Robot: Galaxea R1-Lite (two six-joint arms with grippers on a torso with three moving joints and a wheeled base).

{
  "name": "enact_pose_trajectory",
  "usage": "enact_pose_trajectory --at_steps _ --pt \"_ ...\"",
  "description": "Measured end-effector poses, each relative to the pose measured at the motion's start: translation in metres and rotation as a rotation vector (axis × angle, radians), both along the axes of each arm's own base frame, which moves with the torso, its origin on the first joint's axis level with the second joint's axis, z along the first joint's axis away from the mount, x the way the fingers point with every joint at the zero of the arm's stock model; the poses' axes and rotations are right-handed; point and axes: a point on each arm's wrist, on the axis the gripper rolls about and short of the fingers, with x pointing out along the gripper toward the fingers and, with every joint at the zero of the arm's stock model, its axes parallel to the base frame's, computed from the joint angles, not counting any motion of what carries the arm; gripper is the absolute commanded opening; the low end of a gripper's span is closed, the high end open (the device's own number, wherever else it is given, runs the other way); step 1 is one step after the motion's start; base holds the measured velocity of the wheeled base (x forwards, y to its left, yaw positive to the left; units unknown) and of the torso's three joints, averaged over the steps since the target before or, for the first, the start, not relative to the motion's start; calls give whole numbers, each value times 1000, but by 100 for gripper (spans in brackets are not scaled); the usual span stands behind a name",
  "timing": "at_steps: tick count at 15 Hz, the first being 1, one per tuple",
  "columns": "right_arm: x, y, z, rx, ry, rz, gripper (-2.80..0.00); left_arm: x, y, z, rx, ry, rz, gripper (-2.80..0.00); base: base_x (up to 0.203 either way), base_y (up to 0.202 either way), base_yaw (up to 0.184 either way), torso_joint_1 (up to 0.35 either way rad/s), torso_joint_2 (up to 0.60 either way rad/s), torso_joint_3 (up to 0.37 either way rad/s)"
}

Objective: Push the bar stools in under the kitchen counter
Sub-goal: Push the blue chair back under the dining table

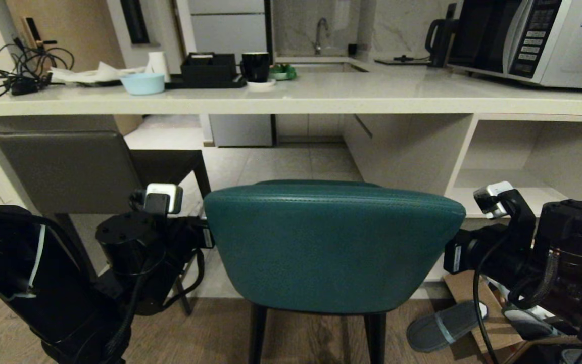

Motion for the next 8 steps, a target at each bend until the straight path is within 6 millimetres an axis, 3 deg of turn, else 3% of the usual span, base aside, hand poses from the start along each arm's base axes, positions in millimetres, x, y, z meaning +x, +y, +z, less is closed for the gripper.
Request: enact_pose_trajectory --at_steps 8 --pt "38 13 7 15 -46 -9 -280 -7 -17 -3 6 9 -52 -280 0 0 0 0 0 0"
